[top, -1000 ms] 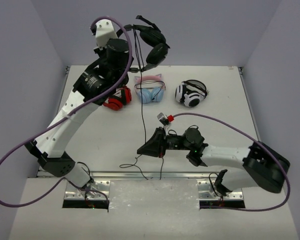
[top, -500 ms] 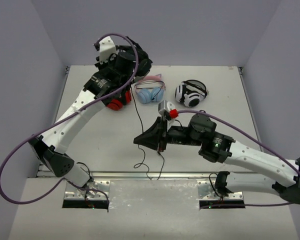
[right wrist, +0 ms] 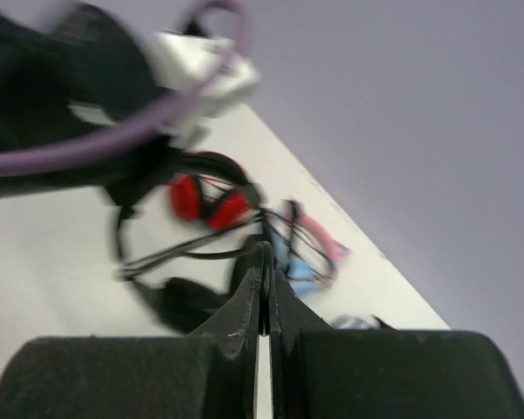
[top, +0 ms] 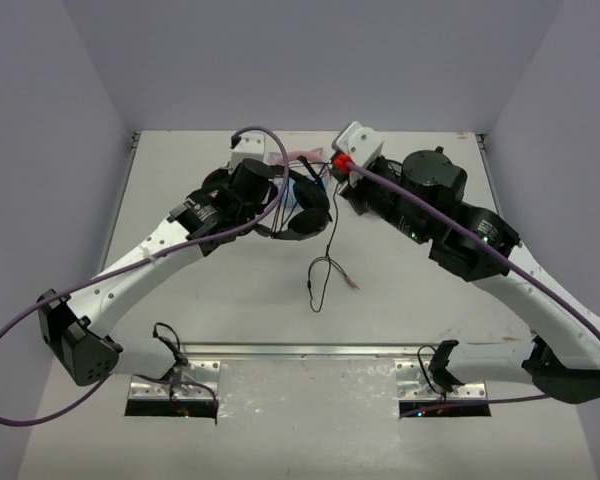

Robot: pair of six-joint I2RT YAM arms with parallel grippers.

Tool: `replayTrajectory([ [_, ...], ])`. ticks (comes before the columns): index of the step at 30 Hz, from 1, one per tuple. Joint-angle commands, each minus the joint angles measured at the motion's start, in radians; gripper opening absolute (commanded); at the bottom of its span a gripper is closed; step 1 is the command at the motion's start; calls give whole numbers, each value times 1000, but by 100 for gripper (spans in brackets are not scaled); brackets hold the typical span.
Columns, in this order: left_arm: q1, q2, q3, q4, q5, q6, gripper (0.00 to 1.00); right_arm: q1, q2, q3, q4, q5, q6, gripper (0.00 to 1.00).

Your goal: Wrap the headphones

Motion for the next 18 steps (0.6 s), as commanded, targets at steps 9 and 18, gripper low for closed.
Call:
replayTrajectory([
  [9,-98,-252,-202,86,424,169,0,-383,227,239,85,137,-210,1],
  [18,-135,-390,-203,80,602,188,0,-480,283,225,149,-48,-131,1],
])
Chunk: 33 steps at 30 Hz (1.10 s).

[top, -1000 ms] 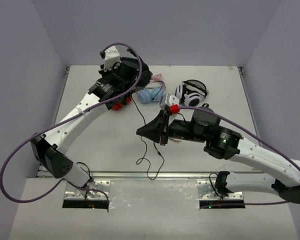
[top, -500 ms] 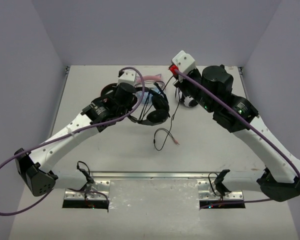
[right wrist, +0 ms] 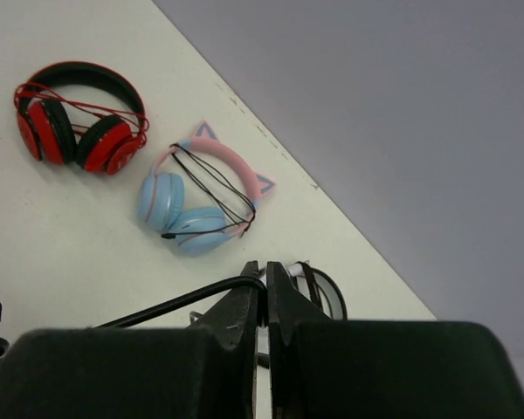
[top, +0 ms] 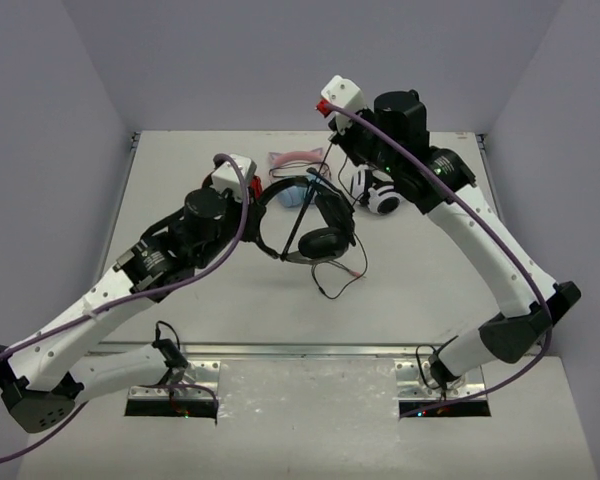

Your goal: Wrap the headphones

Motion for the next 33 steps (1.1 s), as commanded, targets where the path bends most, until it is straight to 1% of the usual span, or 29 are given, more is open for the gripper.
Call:
replayTrajectory([
  [1,-52,-21,18,-112,153,77,1,-68,-82,-14,252,15,64,1],
  [3,-55,0,38,-122,139,74,0,-68,-115,-66,283,-68,101,1],
  [6,-56,74,70,-142,120,71,0,-68,-160,-89,313,-167,170,1],
  [9,-56,105,96,-145,131,73,0,-70,-148,-75,310,-157,163,1],
  [13,-72,126,120,-164,137,80,0,-82,-97,-49,255,-134,120,1],
  [15,-73,109,117,-159,169,83,0,-120,-74,-64,243,-136,129,1],
  [18,-76,80,99,-129,241,97,0,-228,-41,-75,222,-256,172,1],
  [22,-81,71,93,-122,254,103,0,-262,-21,-69,201,-341,187,1],
  [26,-81,79,104,-119,194,97,1,-291,-44,-126,223,-408,239,1],
  [28,-81,79,116,-107,124,77,0,-312,-57,-168,223,-413,259,1],
  [29,-81,82,131,-104,58,70,0,-332,-92,-201,252,-418,293,1],
  [30,-81,82,139,-103,21,54,0,-343,-118,-294,284,-422,313,1],
  [31,-81,85,146,-101,-26,48,0,-355,-148,-346,369,-426,382,1],
  [32,-81,86,156,-101,-44,42,0,-369,-200,-395,405,-429,413,1],
  [33,-81,88,172,-101,-59,28,0,-393,-218,-463,430,-436,437,1],
])
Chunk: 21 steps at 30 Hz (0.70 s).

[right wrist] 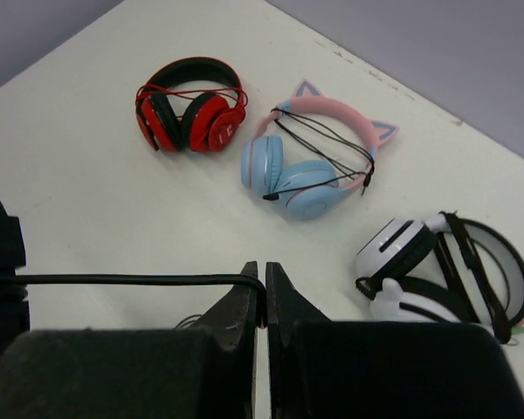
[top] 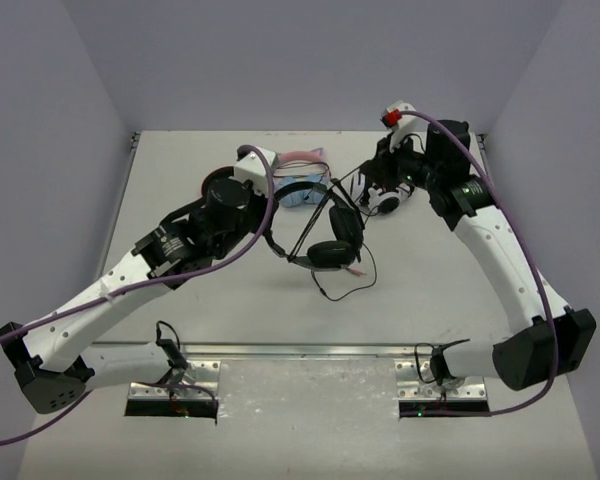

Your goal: Wrap the headphones

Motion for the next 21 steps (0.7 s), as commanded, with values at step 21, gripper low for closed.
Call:
replayTrajectory([
  [21,-31,-72,172,121,165,-91,0,18,-97,-358,834,-410,660,23],
])
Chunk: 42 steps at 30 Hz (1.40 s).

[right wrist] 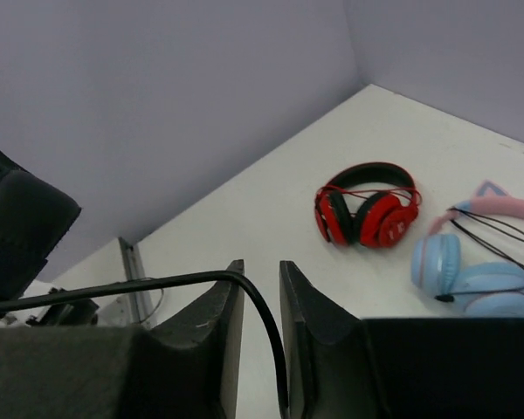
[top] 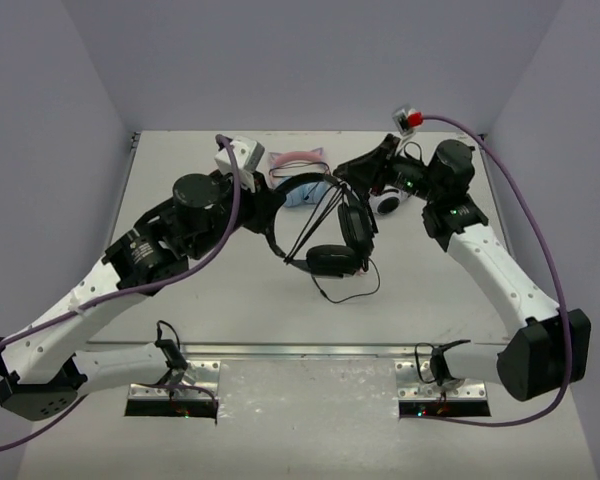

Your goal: Wrap the headphones

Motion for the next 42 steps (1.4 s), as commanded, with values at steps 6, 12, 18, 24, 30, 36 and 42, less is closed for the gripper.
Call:
replayTrajectory([
  [6,-7,2,155,91,46,-40,0,182,199,-66,452,-17,185,36],
  [12,-7,16,330,54,-119,-55,0,309,373,-80,638,1,283,31],
  [18,-7,51,436,45,-350,-113,0,403,482,-95,698,50,269,15],
  [24,-7,131,525,-32,-664,-150,0,439,467,-198,813,67,306,11],
  [30,-5,201,505,-56,-939,-153,0,525,271,-387,771,151,207,1],
  [36,82,364,670,-274,-1067,-309,0,758,25,-439,426,392,-85,1],
  [42,267,404,556,-279,-941,-345,0,898,-160,-326,102,592,-281,1],
])
